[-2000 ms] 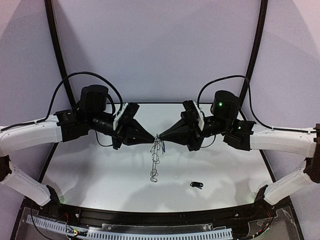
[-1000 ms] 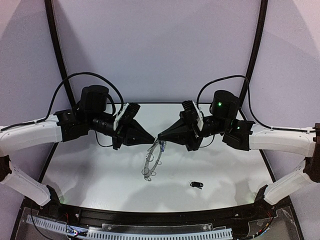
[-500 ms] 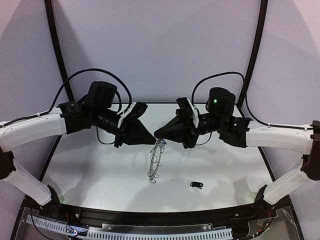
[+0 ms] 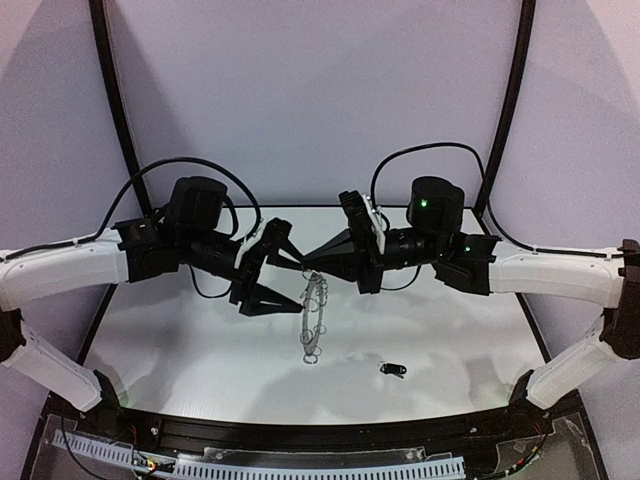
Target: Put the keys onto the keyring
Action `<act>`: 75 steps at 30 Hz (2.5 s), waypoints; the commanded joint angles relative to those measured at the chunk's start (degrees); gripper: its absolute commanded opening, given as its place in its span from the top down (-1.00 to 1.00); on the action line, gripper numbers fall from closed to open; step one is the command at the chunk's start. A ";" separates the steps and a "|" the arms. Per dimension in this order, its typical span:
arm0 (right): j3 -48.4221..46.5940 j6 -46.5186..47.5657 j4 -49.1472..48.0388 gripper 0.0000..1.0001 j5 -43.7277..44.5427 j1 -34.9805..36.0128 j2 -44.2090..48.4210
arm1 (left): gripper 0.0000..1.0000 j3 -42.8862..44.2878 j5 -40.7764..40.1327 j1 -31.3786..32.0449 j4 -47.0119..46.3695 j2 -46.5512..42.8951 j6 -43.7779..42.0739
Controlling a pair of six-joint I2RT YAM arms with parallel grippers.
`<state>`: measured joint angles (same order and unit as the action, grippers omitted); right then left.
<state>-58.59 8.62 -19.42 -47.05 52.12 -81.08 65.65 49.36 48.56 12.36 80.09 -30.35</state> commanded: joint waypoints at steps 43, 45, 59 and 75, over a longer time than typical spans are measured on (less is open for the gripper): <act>-10.16 -33.04 25.55 1.00 52.44 0.17 1.47 | -0.45 -0.67 -54.83 7.64 -15.76 0.58 11.35; -10.31 -34.22 25.96 1.00 52.89 0.33 1.39 | -0.39 -0.37 -55.45 8.27 -17.12 1.69 10.86; -9.67 -39.11 25.60 1.00 53.54 1.46 2.06 | 0.07 0.76 -57.34 11.71 -23.85 7.93 8.87; -7.39 -40.53 21.48 1.00 55.99 2.37 3.83 | 0.50 0.72 -59.63 12.02 -26.03 9.76 11.57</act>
<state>-66.74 -31.40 6.07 7.49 53.76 -79.35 65.56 -9.19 60.29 -12.53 89.84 -20.36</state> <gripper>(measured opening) 0.014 0.259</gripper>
